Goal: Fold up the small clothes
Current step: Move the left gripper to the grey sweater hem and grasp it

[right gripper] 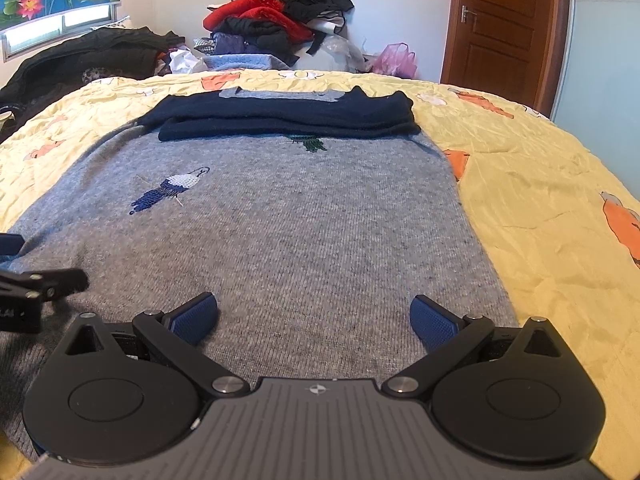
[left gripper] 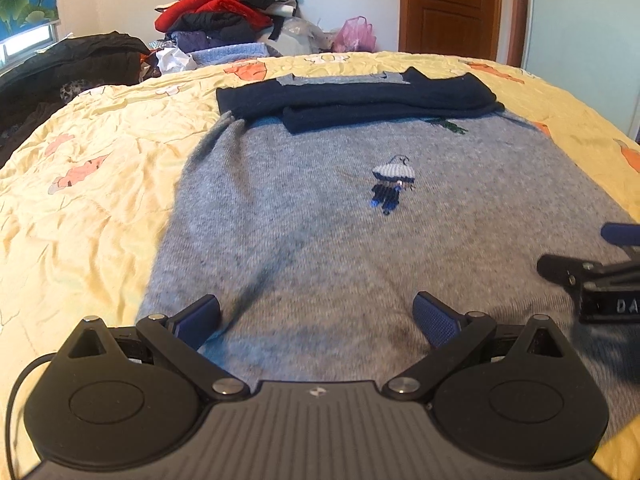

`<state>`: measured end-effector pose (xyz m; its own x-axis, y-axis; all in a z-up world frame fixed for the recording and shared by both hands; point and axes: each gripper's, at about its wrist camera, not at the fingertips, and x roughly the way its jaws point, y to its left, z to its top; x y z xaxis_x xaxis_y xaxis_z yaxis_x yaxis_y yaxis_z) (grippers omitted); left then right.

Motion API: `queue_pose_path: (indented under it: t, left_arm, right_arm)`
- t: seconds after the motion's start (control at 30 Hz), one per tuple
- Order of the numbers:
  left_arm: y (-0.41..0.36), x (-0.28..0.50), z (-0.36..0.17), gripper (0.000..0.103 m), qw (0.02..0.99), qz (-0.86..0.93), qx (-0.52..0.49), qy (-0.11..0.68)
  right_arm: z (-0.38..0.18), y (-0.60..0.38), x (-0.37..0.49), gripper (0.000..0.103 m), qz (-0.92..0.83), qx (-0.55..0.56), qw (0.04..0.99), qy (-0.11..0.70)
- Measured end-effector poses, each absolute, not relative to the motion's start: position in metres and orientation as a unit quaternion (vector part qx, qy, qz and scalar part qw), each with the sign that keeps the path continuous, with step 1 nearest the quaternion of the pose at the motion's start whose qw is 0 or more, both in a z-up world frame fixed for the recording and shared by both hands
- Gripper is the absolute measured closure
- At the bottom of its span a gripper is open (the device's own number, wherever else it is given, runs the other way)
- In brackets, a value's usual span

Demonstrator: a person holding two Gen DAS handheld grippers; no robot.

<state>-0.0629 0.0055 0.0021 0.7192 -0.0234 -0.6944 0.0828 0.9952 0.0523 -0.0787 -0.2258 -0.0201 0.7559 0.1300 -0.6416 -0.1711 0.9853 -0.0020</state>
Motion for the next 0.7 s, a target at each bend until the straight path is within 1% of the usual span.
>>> queue_pose_path:
  t: [0.23,0.5,0.57,0.63,0.7]
  left_arm:
    - [0.030,-0.084,0.004,0.000,0.920,-0.050,0.025,0.387]
    - [0.048,-0.109,0.004,0.000,0.923,-0.054,0.043,0.377]
    - [0.059,-0.114,0.005,0.000,0.924,-0.036,0.061,0.375]
    - [0.075,-0.115,0.006,0.000,0.923,-0.023,0.055,0.380]
    - [0.091,-0.114,0.006,0.000,0.920,-0.016,0.023,0.391]
  right_arm:
    - [-0.020,-0.226,-0.079,0.000,0.080,-0.030,0.937,0.340]
    - [-0.019,-0.228,-0.081,0.000,0.089,-0.033,0.935,0.341]
    - [-0.019,-0.230,-0.083,0.000,0.093,-0.034,0.935,0.340]
    - [-0.020,-0.231,-0.084,0.000,0.094,-0.034,0.935,0.339]
    - [-0.020,-0.230,-0.084,0.000,0.093,-0.035,0.936,0.338]
